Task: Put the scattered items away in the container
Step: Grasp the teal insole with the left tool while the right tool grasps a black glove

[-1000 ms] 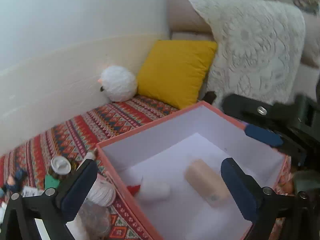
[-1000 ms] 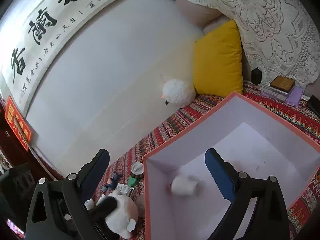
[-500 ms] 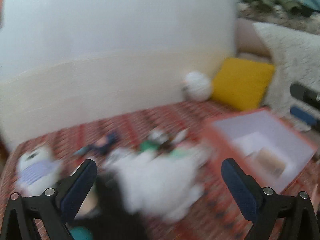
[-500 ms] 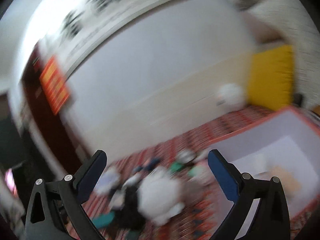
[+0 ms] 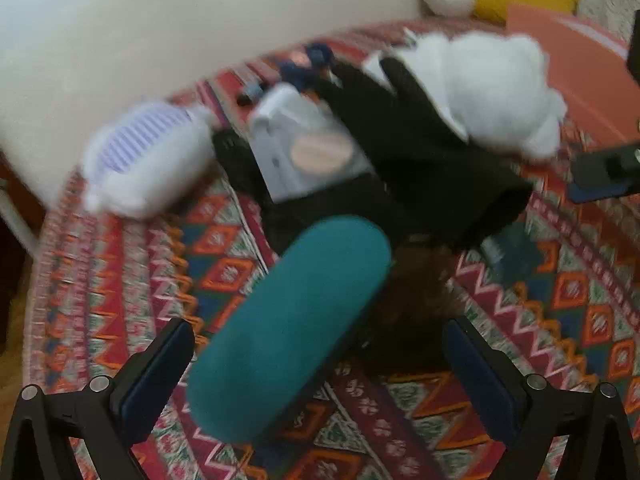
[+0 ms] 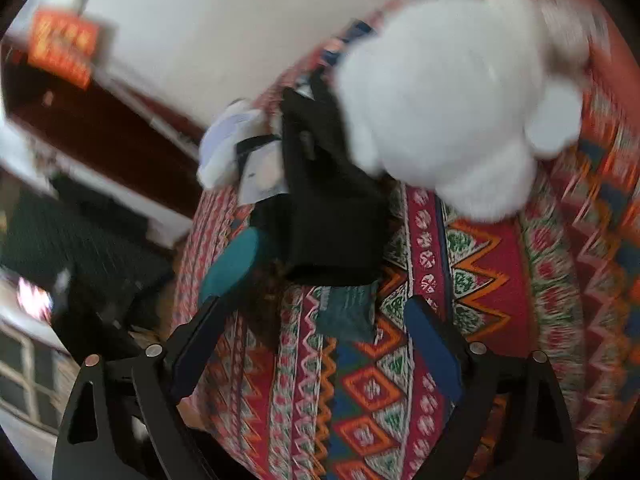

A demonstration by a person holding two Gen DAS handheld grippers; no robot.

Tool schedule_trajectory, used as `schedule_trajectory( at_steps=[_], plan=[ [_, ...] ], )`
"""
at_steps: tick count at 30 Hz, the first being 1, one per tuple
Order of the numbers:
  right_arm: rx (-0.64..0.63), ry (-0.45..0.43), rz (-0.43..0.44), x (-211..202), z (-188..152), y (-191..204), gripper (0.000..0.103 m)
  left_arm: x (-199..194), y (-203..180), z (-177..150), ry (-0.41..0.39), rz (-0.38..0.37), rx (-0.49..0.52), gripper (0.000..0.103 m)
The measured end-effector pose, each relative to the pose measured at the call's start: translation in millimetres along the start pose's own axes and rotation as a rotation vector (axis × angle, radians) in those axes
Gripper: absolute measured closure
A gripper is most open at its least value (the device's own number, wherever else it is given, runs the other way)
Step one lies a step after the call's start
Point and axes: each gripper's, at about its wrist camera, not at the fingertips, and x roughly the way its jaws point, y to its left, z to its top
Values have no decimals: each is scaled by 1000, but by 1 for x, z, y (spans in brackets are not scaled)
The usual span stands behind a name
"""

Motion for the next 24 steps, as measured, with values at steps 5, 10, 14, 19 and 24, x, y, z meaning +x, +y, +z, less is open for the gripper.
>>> schedule_trajectory(
  at_steps=[5,10,14,19,24],
  plan=[
    [-38,13,-47,31,26,5,10,33,8,-8,65,-59,53,1],
    [-76,25,-93,63,53,9,9,58,21,-4,107,-75,24,0],
    [-150,20,-170,84,62,18,16,70,24,0,105,-125,-15,0],
    [-267,3,-216,84,63,28,88,67,26,7,99,-133,-66,17],
    [-278,-46,-155,57,64,40,89,41,34,16,41,-152,-149,34]
  ],
)
